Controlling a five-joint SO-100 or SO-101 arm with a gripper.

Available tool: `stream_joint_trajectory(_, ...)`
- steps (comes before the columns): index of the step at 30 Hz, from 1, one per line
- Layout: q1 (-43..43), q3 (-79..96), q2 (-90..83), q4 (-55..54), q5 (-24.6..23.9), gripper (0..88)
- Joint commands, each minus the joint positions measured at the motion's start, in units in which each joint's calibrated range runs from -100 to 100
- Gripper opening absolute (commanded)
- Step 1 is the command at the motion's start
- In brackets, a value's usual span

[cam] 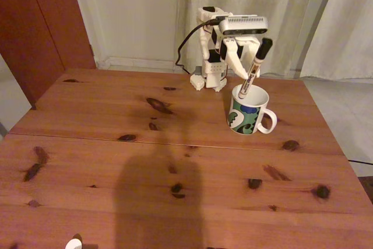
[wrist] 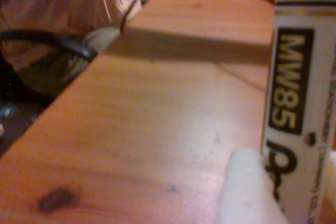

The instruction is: Clean up the desk and place the pens and markers into the cup

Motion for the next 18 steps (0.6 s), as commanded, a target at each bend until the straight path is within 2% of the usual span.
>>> stream_joint_trajectory(1,-0.5,0.4,-2.9,-1.6,0.5,0.8)
stream_joint_trajectory(10,-6.1,5.8,-7.3,-1.6,0.5,0.8)
stream_joint_trajectory(18,-7.2,12.1,-13.5,-1.7,0.1,0.8)
